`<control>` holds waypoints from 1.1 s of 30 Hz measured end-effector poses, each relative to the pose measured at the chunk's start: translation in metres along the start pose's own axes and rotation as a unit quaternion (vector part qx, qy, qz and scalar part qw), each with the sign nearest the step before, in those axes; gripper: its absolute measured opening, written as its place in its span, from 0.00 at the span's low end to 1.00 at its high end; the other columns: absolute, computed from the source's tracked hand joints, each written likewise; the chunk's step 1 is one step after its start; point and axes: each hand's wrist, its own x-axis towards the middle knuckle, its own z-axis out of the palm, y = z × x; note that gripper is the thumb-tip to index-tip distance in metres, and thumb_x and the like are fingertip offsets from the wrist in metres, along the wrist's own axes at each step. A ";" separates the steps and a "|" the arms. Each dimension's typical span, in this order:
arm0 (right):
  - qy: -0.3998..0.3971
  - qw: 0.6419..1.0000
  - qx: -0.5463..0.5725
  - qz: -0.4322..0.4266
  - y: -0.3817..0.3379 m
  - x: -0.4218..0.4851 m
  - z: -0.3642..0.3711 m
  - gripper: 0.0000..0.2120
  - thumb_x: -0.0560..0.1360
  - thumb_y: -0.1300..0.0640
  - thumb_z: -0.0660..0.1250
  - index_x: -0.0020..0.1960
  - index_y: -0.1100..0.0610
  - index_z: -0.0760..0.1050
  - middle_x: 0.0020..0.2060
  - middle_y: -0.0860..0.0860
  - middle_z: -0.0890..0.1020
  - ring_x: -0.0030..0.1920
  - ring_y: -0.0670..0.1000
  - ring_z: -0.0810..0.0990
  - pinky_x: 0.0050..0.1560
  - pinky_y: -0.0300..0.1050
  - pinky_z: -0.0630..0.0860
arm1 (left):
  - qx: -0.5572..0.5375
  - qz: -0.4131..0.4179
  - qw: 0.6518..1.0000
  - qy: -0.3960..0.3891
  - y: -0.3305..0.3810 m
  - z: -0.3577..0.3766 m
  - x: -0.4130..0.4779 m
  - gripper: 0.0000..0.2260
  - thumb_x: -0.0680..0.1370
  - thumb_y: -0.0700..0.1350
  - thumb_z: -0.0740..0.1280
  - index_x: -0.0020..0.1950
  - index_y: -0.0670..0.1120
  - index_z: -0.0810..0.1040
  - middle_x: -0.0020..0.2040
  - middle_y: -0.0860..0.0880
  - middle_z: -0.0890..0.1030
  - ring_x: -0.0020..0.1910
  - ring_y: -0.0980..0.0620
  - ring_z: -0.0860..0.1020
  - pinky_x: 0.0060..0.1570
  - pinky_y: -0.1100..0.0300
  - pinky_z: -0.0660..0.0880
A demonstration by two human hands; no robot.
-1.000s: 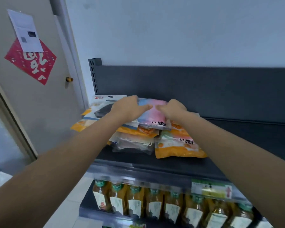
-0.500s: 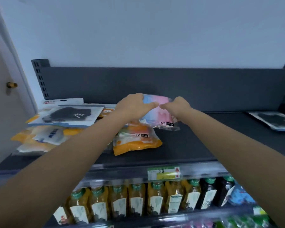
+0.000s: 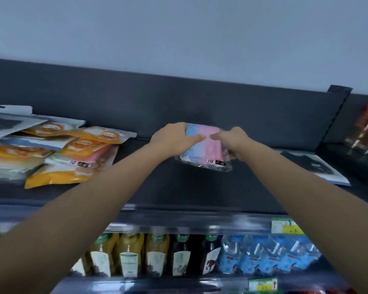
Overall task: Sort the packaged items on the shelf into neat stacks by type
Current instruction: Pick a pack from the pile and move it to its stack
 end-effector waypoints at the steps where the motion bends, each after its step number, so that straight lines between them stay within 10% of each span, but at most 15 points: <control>1: -0.004 1.000 0.005 0.000 0.007 0.002 -0.011 0.19 0.73 0.53 0.70 0.57 0.61 0.68 0.46 0.56 0.74 0.44 0.57 0.77 0.47 0.53 0.77 | -0.003 -0.001 1.000 0.001 0.012 0.006 0.000 0.26 0.75 0.64 0.62 0.62 0.45 0.74 0.58 0.46 0.81 0.56 0.44 0.79 0.44 0.57 0.68; 23: 0.022 0.992 -0.111 0.058 0.082 0.041 -0.129 0.12 0.69 0.61 0.72 0.39 0.62 0.69 0.29 0.57 0.70 0.26 0.53 0.68 0.28 0.42 0.67 | 0.002 0.014 0.996 -0.093 0.112 0.105 0.040 0.17 0.72 0.60 0.68 0.46 0.47 0.72 0.45 0.51 0.77 0.39 0.51 0.74 0.33 0.58 0.66; 33: -0.011 0.963 -0.268 0.013 0.113 0.063 -0.148 0.16 0.70 0.53 0.72 0.35 0.56 0.65 0.39 0.53 0.76 0.41 0.56 0.76 0.33 0.41 0.68 | 0.093 -0.010 0.989 -0.115 0.134 0.147 0.054 0.23 0.72 0.61 0.67 0.59 0.48 0.75 0.56 0.49 0.80 0.53 0.47 0.78 0.47 0.57 0.72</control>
